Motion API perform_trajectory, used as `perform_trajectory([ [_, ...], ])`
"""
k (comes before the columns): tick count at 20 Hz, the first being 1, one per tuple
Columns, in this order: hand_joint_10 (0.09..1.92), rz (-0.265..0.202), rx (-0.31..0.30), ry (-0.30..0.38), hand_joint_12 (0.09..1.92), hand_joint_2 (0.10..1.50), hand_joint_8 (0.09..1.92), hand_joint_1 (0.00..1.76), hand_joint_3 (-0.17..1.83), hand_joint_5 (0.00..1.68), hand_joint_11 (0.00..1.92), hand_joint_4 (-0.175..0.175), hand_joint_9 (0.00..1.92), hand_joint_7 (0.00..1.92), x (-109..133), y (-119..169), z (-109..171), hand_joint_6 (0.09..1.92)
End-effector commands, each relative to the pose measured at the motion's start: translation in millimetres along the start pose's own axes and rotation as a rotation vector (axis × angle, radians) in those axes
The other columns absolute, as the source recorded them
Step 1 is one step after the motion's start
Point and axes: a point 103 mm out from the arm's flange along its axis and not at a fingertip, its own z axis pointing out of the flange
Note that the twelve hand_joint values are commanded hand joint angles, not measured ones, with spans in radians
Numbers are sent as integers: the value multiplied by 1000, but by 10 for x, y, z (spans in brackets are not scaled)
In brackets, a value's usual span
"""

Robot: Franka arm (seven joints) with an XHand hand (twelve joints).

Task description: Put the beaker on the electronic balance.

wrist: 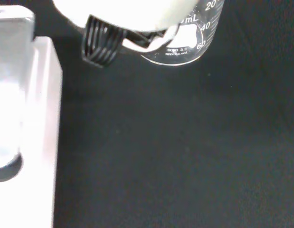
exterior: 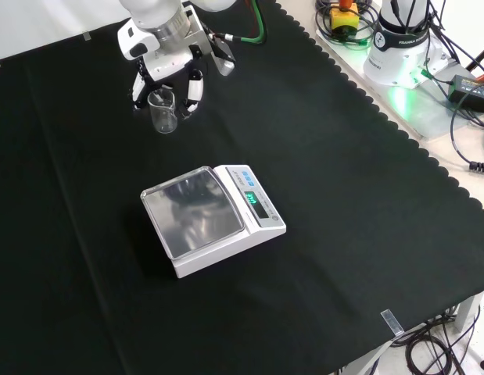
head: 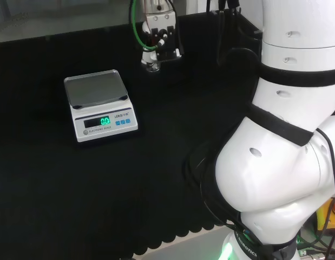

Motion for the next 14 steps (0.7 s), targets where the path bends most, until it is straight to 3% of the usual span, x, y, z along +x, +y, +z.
perform_trajectory([
  [1,232,2,9,2,647,620,701,1264,719,822,1463,-175,1361,1105,113,-35,-70,698],
  [7,232,-17,-5,10,644,620,699,1262,721,821,1469,-175,1361,1102,226,-36,-142,698],
  [14,233,-78,-18,26,642,619,698,1258,724,819,1478,-175,1362,1100,487,0,-264,698],
])
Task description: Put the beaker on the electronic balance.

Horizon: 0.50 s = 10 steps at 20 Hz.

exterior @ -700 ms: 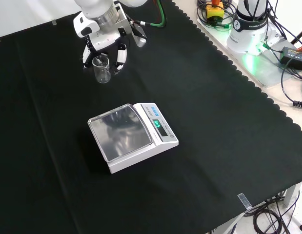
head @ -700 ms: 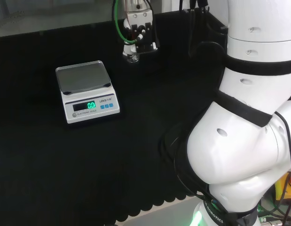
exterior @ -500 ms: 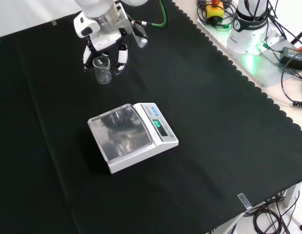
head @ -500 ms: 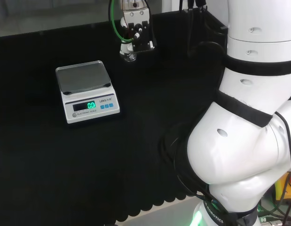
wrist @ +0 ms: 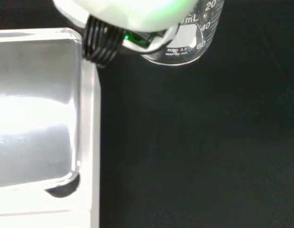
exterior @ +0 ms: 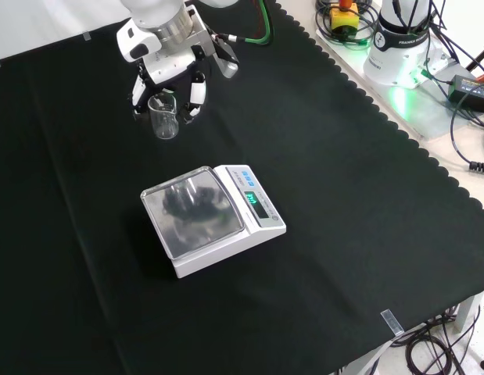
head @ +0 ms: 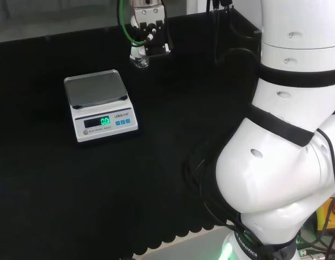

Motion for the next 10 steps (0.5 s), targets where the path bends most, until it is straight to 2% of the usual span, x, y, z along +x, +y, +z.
perform_trajectory([
  [1,233,-56,-3,14,641,619,698,1258,724,819,1479,-175,1363,1100,244,53,-67,698],
  [10,232,-186,28,14,639,618,697,1252,728,817,1491,-175,1365,1098,829,260,8,698],
])
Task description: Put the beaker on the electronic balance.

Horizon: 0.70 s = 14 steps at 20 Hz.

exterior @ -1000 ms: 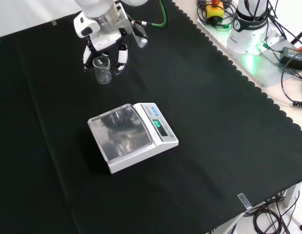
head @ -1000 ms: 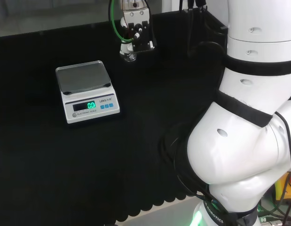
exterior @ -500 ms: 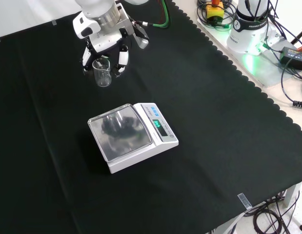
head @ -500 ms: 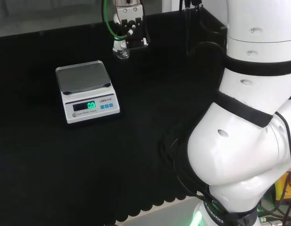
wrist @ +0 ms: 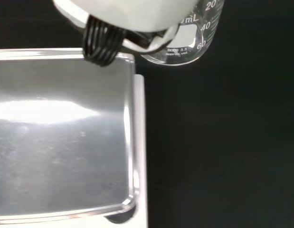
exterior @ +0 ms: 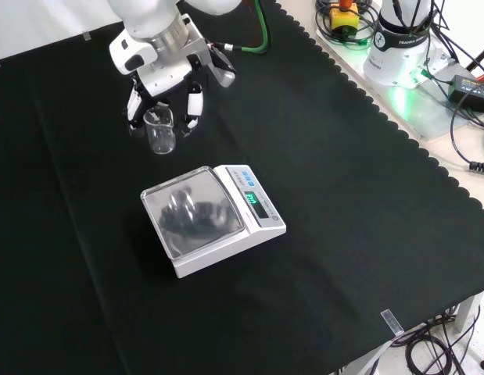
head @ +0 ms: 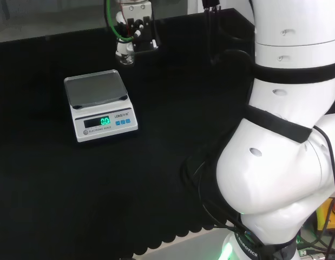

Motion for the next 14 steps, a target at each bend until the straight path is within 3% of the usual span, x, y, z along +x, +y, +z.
perform_trajectory([
  [1,232,-117,40,2,639,618,697,1252,728,816,1492,-175,1366,1097,508,157,119,697],
  [14,230,-203,106,19,636,618,695,1242,732,810,1513,-175,1371,1094,977,195,497,694],
])
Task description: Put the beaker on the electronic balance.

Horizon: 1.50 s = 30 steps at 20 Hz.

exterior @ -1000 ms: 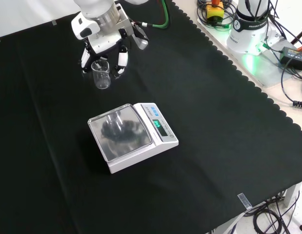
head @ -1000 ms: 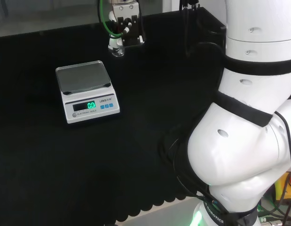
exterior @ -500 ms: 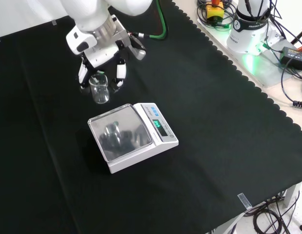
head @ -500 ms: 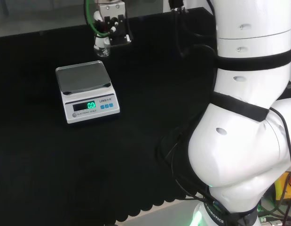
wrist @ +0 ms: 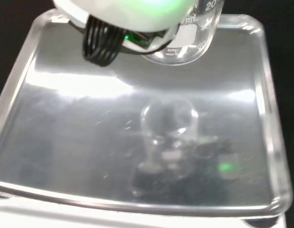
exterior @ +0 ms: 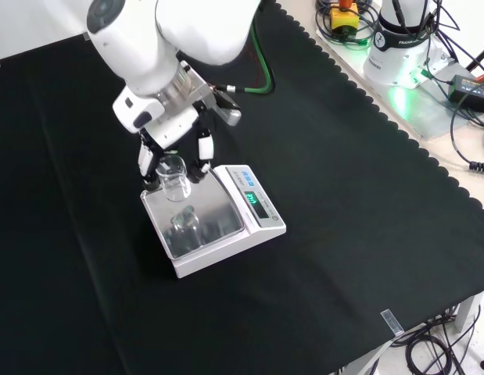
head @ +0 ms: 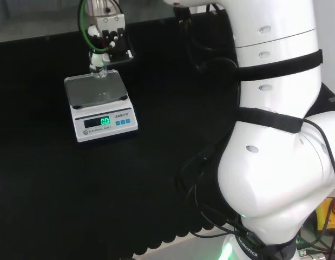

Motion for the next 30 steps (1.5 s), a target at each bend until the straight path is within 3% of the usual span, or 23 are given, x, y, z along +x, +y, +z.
perform_trajectory([
  [1,229,-46,39,10,635,618,695,1242,732,810,1513,-175,1372,1094,226,12,191,694],
  [12,221,-77,129,-22,622,618,690,1229,735,800,1481,-175,1364,1082,366,93,507,689],
  [17,194,-79,112,-29,895,582,708,1161,770,638,1181,-175,1252,882,309,29,387,665],
  [20,365,-85,90,-65,1115,519,782,1042,740,475,924,-165,998,618,294,-66,233,425],
  [25,819,-90,55,-94,1362,516,761,837,511,251,580,-141,326,71,249,-247,-43,87],
  [30,931,-89,30,-64,1436,536,582,723,373,178,483,-138,151,1,226,-422,-319,87],
])
